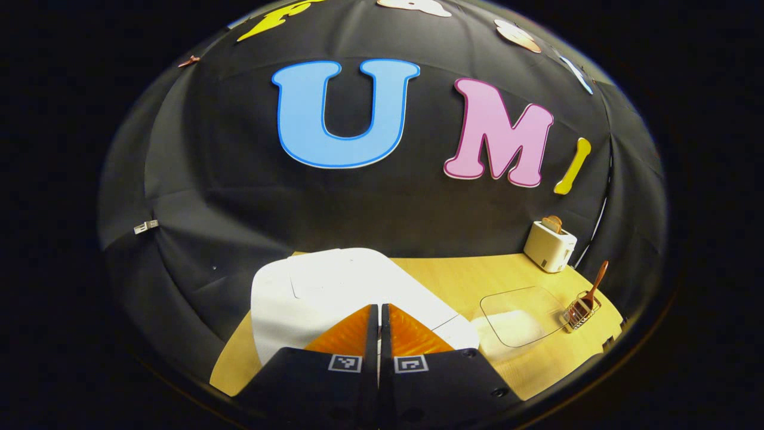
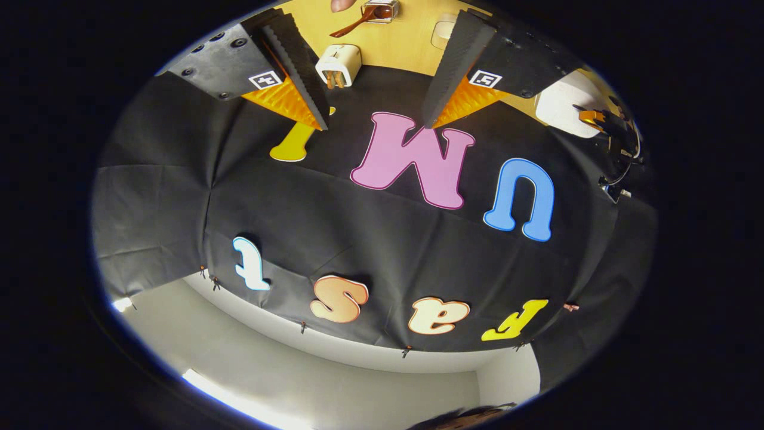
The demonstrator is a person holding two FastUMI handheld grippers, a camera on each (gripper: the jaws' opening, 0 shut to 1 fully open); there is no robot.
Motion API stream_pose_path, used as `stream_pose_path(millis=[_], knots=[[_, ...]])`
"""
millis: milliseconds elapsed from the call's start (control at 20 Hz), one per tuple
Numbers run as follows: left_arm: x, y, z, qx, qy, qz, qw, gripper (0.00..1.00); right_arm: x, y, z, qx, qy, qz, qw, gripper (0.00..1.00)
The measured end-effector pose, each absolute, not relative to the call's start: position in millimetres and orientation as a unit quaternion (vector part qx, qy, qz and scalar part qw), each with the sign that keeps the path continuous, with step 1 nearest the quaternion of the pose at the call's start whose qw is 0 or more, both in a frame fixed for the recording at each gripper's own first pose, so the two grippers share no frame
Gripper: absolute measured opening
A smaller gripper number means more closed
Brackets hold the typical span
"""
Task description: Close the left gripper, press the button to open the rice cooker; take a wooden spoon from the chopstick holder with the right hand, scoop a spoonful of rice and pour it into the rice cooker, then put the wooden spoon back into the chopstick holder.
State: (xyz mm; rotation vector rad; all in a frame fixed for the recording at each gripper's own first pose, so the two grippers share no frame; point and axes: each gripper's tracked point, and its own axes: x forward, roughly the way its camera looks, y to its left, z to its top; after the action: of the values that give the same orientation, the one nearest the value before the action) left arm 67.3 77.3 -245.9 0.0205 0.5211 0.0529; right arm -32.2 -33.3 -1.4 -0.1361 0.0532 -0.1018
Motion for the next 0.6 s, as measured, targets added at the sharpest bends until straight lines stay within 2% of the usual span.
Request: stream_pose_path(millis=[250, 600], knots=[[69.6, 75.8, -272.3, 0.007, 0.291, 0.035, 0.956, 0.05, -37.8, -47.7, -6.2, -0.058, 0.039, -0.074, 0.995, 0.97], [67.9, 75.0, -276.5, -0.005, 0.318, 0.041, 0.947, 0.07, -37.1, -59.9, -7.8, -0.057, 0.040, -0.088, 0.994, 0.97]])
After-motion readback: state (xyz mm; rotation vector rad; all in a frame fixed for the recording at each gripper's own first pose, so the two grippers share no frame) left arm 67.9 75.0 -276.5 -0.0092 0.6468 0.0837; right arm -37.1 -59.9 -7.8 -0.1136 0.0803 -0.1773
